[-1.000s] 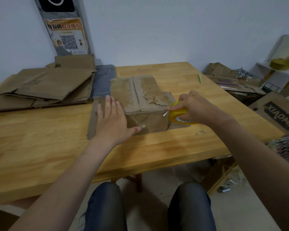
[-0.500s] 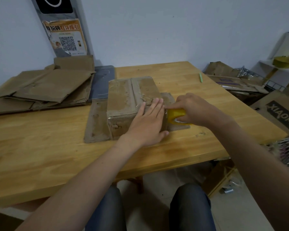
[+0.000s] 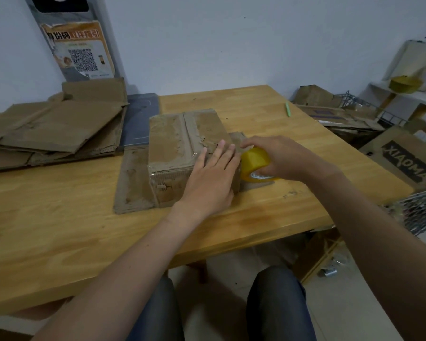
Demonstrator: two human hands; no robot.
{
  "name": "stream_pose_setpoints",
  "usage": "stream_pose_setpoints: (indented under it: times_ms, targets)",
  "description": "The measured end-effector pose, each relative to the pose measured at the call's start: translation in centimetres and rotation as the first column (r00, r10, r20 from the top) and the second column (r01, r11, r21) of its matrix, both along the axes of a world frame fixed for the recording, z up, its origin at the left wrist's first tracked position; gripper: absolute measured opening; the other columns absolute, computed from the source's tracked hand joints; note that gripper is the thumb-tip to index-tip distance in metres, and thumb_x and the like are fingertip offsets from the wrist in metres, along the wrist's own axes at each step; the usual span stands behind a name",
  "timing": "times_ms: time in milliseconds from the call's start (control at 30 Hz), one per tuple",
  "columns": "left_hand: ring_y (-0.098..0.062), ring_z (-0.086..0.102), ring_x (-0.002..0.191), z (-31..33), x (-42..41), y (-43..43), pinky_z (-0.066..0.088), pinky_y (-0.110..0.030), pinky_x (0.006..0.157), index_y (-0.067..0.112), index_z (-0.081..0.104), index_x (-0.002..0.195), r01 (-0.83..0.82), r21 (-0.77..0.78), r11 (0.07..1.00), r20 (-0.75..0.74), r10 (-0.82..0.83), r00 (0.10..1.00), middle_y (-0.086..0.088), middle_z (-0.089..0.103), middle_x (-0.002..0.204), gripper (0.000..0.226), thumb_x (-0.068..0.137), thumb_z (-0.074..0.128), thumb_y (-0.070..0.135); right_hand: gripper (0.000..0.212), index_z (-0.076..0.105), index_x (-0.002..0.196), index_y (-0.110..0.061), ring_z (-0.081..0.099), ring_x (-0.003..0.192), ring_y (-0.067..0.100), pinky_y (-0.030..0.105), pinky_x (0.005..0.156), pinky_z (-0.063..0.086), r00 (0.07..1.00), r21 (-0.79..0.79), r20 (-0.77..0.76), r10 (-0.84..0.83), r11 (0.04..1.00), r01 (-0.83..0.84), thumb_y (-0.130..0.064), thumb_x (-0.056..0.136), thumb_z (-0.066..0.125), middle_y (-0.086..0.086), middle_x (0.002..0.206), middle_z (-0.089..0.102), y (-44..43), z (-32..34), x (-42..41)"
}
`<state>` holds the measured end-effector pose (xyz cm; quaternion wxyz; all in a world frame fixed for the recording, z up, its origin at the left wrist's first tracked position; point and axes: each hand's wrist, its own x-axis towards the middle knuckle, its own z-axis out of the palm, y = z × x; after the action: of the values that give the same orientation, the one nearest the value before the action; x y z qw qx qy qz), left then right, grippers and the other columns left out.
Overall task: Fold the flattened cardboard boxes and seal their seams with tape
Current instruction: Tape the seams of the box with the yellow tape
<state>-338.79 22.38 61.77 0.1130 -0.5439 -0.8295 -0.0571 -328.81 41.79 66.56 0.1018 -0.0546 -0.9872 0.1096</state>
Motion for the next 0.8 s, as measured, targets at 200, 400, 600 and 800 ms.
stream_pose_setpoints:
  times_ms: [200,400,600,800]
  targets:
    - [-0.016,-0.012,0.157,1.3,-0.4,-0.9,-0.013,-0.041,0.126,0.017,0.018,0.163,0.062,0.047,0.997,0.198,-0.07,0.978,0.002,0.004,0.172,0.071,0.101,0.05,0.027,0.066,0.05,0.139,-0.055,0.052,0.106,0.015,0.044,0.089,0.049,0.994,0.054,0.099,0.039,0.998,-0.045,-0.029,0.086,0.079,-0.005,0.113,0.057,0.3,0.2,0.0]
    - [-0.016,0.01,0.158,0.8,-0.8,-2.7,-0.002,-0.04,0.128,0.024,0.043,0.155,-0.011,0.251,0.968,0.244,-0.052,0.968,0.008,0.03,0.165,0.049,0.108,0.044,0.039,0.058,0.052,0.137,-0.056,0.04,0.099,0.006,0.034,0.079,0.043,0.992,0.103,0.121,0.042,0.993,-0.055,-0.03,0.09,0.074,-0.009,0.11,0.047,-0.4,0.4,0.1]
    - [-0.02,0.031,0.152,1.7,-1.0,-0.5,0.011,-0.051,0.125,0.033,0.079,0.101,-0.224,0.372,0.901,0.355,0.085,0.931,0.01,0.063,0.141,0.026,0.091,0.068,0.054,0.057,0.06,0.134,-0.048,0.046,0.096,0.008,0.03,0.076,0.039,0.993,0.078,0.098,0.061,0.995,-0.069,-0.022,0.087,0.076,-0.011,0.104,0.049,-1.3,0.7,0.3]
    - [-0.016,0.036,0.15,1.2,-1.2,0.9,0.004,-0.058,0.123,0.034,0.072,0.115,-0.298,0.317,0.901,0.262,0.218,0.94,0.014,0.073,0.119,0.047,0.079,0.07,0.066,0.056,0.057,0.137,-0.049,0.052,0.101,0.016,0.029,0.074,0.035,0.994,0.12,0.104,0.041,0.991,-0.053,-0.024,0.09,0.074,-0.004,0.109,0.054,-1.4,0.6,0.5]
